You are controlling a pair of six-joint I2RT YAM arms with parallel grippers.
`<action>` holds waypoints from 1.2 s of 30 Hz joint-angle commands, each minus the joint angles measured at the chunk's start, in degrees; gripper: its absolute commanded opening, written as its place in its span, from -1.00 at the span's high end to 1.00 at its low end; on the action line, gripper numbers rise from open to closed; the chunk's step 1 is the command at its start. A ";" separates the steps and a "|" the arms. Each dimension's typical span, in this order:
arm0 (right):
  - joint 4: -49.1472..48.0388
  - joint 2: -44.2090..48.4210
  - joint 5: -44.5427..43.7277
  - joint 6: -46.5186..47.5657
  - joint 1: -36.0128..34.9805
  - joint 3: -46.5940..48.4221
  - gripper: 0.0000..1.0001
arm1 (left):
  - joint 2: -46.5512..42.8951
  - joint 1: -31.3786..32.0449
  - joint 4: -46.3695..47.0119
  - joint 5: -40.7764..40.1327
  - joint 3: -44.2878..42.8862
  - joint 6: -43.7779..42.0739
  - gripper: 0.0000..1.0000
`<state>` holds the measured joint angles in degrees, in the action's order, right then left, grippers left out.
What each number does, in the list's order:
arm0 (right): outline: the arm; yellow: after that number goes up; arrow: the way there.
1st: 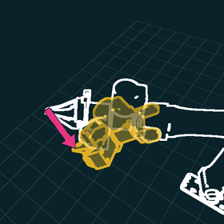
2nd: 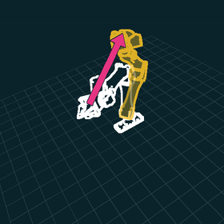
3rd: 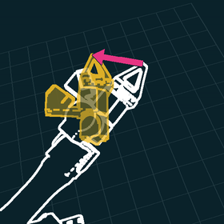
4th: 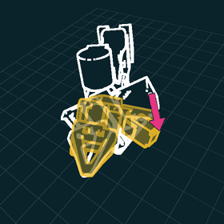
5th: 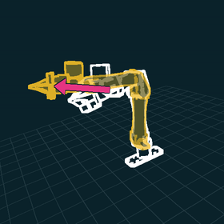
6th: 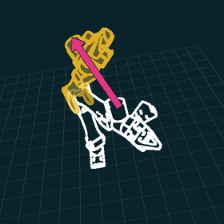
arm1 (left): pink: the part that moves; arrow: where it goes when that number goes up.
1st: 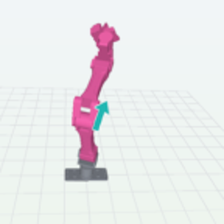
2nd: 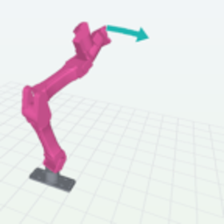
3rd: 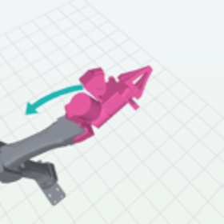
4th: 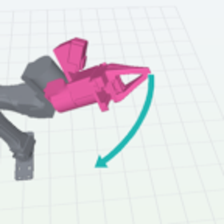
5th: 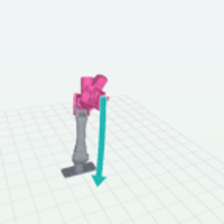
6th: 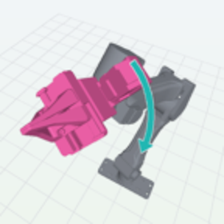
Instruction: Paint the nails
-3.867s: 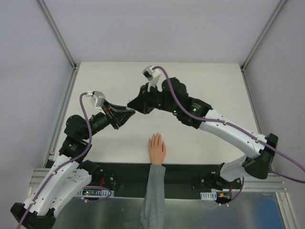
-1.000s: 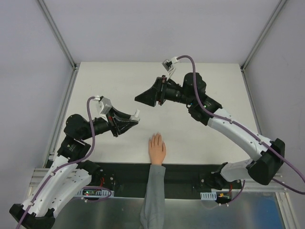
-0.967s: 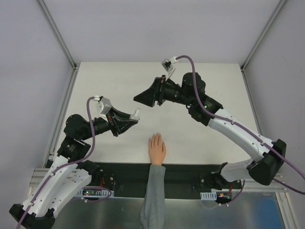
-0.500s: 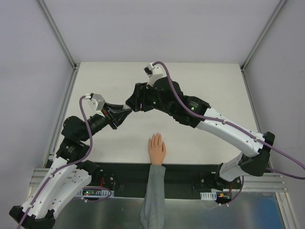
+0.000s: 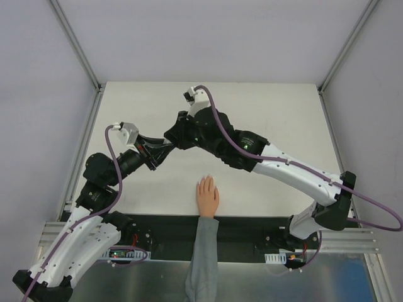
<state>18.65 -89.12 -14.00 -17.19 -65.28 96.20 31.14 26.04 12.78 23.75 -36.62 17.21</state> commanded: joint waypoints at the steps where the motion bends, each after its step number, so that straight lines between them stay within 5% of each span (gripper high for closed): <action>1: -6.84 6.48 3.59 8.35 0.41 -5.66 0.99 | -0.99 0.06 8.04 0.68 -1.44 7.03 1.00; 3: -12.82 9.65 13.42 13.21 3.99 -12.77 0.99 | -1.51 -0.03 11.29 4.43 0.40 11.50 1.00; 4: -22.08 12.97 31.92 16.89 5.84 -15.84 1.00 | -1.86 -0.03 14.96 6.47 1.11 13.01 1.00; 7: -33.05 14.42 62.47 13.96 13.75 -22.47 0.99 | 0.58 -0.20 22.88 17.88 3.83 20.91 1.00; 10: -36.83 12.30 77.85 8.85 17.63 -20.61 0.99 | 6.97 -0.38 37.72 30.95 6.12 32.50 1.00; 13: -37.02 12.57 82.45 8.14 19.39 -21.14 1.00 | 10.86 -0.38 49.68 35.39 9.01 41.31 1.00; 17: -37.64 13.10 83.26 7.44 20.45 -22.46 1.00 | 10.00 -0.38 49.99 33.04 9.73 39.75 1.00; 21: -37.90 13.80 77.99 5.69 20.45 -23.17 0.99 | 5.01 -0.38 35.63 29.35 7.71 26.79 1.00; 26: -31.96 16.17 56.76 1.98 19.49 -22.47 -0.13 | 0.77 -0.38 21.35 24.25 4.02 12.86 1.00; 30: -18.95 16.44 42.41 3.56 15.54 -17.47 -0.49 | 0.86 -0.38 15.88 22.75 2.08 6.17 1.00; 36: -6.83 15.03 28.44 5.05 10.88 -10.71 -0.51 | 0.68 -0.38 14.04 20.47 1.20 3.62 1.00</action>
<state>1.48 -74.83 28.51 -13.41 -51.42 79.53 32.23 26.02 28.58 47.05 -32.60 26.30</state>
